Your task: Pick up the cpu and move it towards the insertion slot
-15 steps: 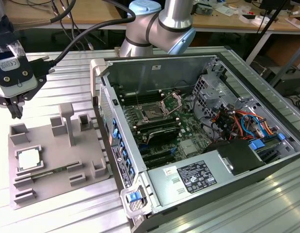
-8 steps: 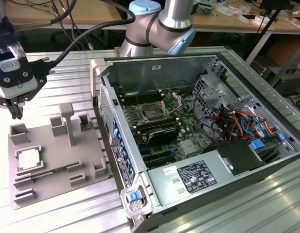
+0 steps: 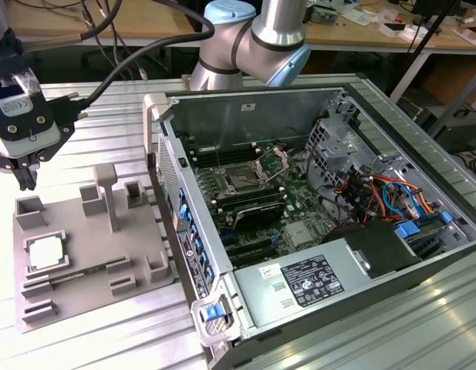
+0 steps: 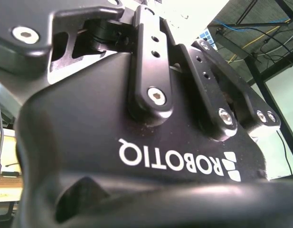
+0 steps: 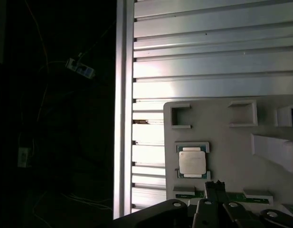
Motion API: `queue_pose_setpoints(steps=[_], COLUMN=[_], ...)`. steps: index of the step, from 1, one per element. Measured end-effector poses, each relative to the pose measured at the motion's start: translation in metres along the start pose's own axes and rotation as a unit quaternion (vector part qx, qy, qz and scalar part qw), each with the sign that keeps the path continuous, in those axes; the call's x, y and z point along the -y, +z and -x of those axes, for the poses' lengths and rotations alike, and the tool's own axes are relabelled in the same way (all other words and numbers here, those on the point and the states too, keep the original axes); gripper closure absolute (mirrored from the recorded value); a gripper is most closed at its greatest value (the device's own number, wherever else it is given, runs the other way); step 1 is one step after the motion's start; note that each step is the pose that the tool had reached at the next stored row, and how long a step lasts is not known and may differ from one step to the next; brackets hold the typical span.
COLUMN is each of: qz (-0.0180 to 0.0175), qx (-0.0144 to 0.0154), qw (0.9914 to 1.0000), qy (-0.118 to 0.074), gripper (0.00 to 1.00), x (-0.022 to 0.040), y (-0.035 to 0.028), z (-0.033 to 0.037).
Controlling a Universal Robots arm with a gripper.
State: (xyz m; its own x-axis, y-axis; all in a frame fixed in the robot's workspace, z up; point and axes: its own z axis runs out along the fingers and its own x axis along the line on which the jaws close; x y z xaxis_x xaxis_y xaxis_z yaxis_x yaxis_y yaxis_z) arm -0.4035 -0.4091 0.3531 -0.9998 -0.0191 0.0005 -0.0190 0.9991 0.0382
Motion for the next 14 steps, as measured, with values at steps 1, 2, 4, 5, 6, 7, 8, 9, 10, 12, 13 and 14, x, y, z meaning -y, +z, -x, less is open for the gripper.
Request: queue_pose_setpoints(steps=[1,2,4,5,6,7,8,9,10,12,13,14], qz=[0.0,0.0,0.0,0.0,0.0,0.0,0.0,0.0,0.0,0.0,0.0,0.0], qx=[0.0,0.0,0.0,0.0,0.0,0.0,0.0,0.0,0.0,0.0,0.0,0.0], qw=[1.0,1.0,1.0,1.0,1.0,1.0,1.0,1.0,1.0,1.0,1.0,1.0], qy=[0.0,0.0,0.0,0.0,0.0,0.0,0.0,0.0,0.0,0.0,0.0,0.0], gripper=[0.89,0.89,0.89,0.89,0.89,0.89,0.89,0.89,0.89,0.89,0.89,0.89], x=[0.0,0.0,0.0,0.0,0.0001,0.0001,0.0001,0.0001,0.0001,0.0001,0.0001,0.0001], y=[0.0002,0.0004,0.0007,0.0008,0.001,0.0011,0.0014,0.0016,0.0017,0.002,0.0024,0.0027], z=[0.0,0.0,0.0,0.0,0.0,0.0,0.0,0.0,0.0,0.0,0.0,0.0])
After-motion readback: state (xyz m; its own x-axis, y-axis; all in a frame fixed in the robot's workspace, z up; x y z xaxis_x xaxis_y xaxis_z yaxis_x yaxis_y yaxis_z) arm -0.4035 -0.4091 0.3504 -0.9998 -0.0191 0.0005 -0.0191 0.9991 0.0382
